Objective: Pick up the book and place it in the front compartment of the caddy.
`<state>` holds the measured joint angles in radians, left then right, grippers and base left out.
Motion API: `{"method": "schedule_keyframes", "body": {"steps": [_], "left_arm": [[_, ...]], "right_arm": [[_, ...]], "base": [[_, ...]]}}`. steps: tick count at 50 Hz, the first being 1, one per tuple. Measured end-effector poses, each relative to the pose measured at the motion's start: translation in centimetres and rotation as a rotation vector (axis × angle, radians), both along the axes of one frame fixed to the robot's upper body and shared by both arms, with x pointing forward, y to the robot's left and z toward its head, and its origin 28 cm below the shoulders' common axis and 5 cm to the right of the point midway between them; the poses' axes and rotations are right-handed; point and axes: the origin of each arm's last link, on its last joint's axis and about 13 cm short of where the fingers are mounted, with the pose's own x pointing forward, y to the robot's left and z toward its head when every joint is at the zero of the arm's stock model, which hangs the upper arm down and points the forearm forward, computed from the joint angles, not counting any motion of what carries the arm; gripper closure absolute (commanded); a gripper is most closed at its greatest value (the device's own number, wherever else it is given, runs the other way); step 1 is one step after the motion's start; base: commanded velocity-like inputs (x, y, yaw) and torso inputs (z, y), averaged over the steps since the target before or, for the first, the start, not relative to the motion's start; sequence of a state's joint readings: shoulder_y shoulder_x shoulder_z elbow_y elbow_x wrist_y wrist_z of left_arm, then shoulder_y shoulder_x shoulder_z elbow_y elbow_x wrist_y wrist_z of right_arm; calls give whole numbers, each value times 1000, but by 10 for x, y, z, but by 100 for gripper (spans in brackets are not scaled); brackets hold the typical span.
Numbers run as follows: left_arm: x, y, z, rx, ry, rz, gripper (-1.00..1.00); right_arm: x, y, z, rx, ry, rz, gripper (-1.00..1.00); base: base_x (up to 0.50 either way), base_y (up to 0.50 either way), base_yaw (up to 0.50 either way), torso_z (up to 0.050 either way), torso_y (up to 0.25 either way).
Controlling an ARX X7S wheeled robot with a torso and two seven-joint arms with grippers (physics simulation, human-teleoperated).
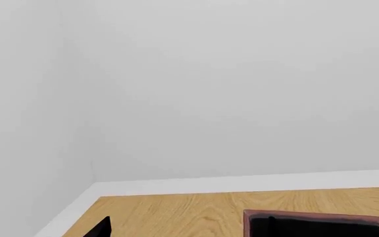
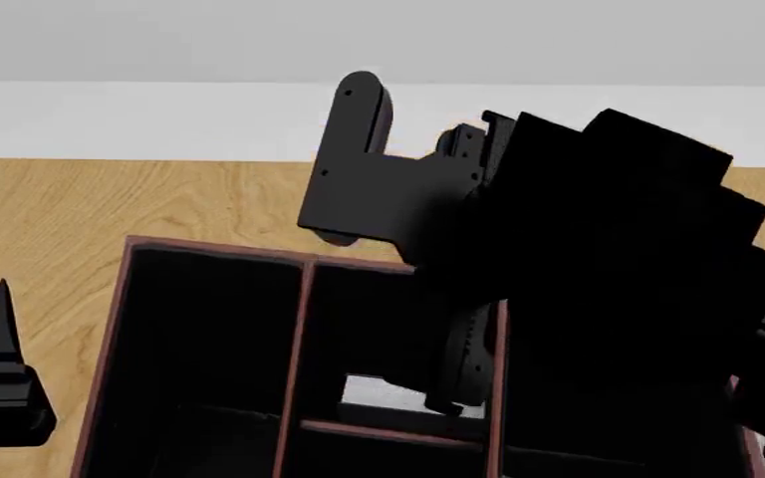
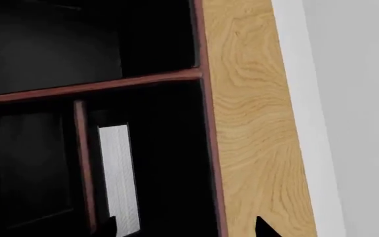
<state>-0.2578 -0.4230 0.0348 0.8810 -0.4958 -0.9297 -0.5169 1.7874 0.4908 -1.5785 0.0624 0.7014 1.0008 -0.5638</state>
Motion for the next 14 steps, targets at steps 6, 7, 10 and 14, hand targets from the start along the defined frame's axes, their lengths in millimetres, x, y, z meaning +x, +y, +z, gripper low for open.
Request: {"method": "schedule_keyframes", "body": {"steps": [6, 7, 10, 14], "left_arm": [[-1, 0, 2, 0, -4, 0, -100], [-1, 0, 2, -1, -5, 0, -100], [-2, 0, 3, 0, -7, 0, -100], [-2, 0, 4, 0, -11, -1, -100]], "right_arm": [[-11, 0, 12, 43, -46, 4, -100], [-13, 0, 14, 51, -54, 5, -100], [-21, -1, 18, 75, -80, 5, -100], [-33, -1, 22, 105, -125, -1, -100]], "base": [[0, 0, 0, 0, 0], [0, 0, 0, 0, 0], [0, 0, 0, 0, 0], [0, 0, 0, 0, 0]]}}
